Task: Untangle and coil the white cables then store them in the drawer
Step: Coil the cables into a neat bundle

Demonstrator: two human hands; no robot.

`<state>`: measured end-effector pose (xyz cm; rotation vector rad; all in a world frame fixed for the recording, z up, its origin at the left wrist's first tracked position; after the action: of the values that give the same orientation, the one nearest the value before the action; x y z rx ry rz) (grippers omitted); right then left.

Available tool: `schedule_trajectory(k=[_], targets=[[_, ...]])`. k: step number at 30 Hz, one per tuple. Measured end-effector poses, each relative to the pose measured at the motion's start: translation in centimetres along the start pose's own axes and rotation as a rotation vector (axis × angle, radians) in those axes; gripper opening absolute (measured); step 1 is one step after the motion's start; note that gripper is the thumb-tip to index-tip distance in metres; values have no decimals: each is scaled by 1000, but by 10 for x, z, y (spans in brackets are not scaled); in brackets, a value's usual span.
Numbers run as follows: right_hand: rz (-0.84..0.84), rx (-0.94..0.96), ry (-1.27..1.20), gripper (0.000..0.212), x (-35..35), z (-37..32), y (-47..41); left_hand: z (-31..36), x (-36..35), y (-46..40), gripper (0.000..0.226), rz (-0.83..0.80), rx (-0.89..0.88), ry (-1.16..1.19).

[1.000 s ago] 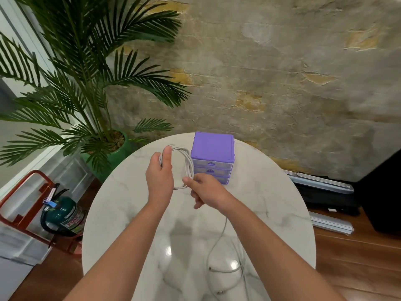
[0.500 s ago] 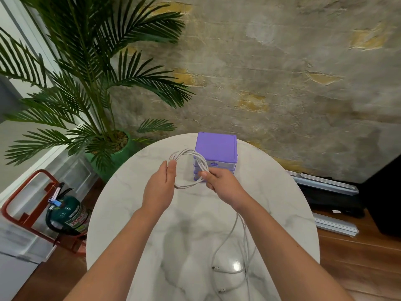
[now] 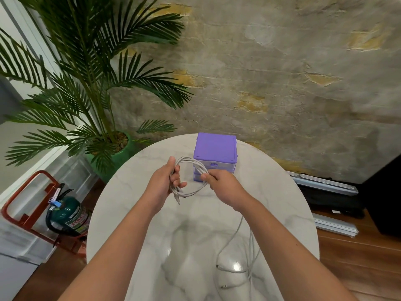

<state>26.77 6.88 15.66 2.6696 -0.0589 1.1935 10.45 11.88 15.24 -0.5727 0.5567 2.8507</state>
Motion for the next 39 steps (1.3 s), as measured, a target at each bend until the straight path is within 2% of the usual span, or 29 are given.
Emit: schedule_trajectory(k=[5,10,14,17,21,25,27,32,35,39], targets=[[36,13,102,40,11,0,2,1,3,2,37,-49,-15,-98],[168,-89,15,62,25,-3,4,16,0,8,33,-205,12,-410],[263,-80,206,63,33,-10,-3,27,-15,8,29,-262,-20,-623],[305,-64,272,64,38,-13,-5,27,-22,10,28,-313,70,-697],[311,-35,360,62,40,-14,-4,24,-31,12,18,-443,152,-795],[301,3,414,64,41,-15,-4,21,-40,11,20,-502,163,-802],[307,15,407,65,41,-15,-4,16,-43,10,15,-506,155,-899],[345,65,414,64,39,-13,-6,13,-51,15,39,-459,83,-1073],[354,90,318,66,38,-12,-5,15,-51,16,43,-422,0,-1177],[308,59,-127,67,42,-4,-4,15,-48,17,42,-377,-136,-1063]])
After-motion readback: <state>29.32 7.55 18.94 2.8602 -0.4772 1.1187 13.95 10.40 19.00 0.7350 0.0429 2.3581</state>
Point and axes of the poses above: each hand's wrist, its own y-axis away from the middle knuckle, its own x-axis out of the back of the hand, z = x × y, the point moved 3 cm from there along -y, towards the middle knuckle, and after that the axes turned 11 degrees about y, right-handed, at the moved point
